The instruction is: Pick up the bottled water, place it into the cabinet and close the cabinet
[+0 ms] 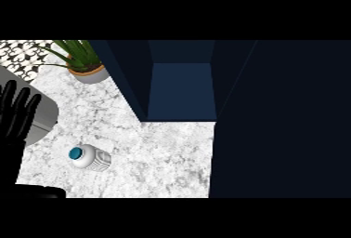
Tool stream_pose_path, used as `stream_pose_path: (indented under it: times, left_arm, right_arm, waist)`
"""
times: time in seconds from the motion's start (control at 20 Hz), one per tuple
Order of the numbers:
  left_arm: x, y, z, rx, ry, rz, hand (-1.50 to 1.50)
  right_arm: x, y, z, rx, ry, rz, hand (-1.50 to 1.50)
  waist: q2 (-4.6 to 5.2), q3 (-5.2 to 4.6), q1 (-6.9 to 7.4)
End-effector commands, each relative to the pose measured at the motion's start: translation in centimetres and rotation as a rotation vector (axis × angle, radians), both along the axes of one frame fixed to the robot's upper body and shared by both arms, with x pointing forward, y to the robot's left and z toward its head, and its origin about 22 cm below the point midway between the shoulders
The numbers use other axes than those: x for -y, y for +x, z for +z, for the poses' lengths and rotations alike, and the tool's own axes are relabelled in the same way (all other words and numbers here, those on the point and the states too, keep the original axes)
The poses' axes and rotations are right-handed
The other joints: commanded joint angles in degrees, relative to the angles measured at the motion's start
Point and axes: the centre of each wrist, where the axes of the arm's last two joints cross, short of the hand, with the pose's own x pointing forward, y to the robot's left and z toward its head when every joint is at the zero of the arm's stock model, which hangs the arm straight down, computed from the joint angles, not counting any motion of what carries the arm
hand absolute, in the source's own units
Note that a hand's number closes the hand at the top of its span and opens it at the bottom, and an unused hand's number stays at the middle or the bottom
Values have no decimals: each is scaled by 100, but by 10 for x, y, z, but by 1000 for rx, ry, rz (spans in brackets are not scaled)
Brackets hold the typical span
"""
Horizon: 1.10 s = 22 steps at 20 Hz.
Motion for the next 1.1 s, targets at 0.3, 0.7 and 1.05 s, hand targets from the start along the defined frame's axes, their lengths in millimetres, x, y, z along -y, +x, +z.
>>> stream_pose_path:
  times: [0.3,0.7,1.05]
  left_arm:
    - [-28,-47,10,-116,37,51,-150]
    - [-41,-39,-22,-241,69,109,-150]
    - [-29,-28,-69,-335,44,102,-150]
  right_arm:
    - [-6,-66,36,-33,13,79,-150]
    - [-8,-80,24,-42,3,66,-150]
    - [-19,-88,28,-35,11,66,-150]
  waist:
    - [2,-3,7]
    - [3,-3,-48]
    - [11,-9,-59]
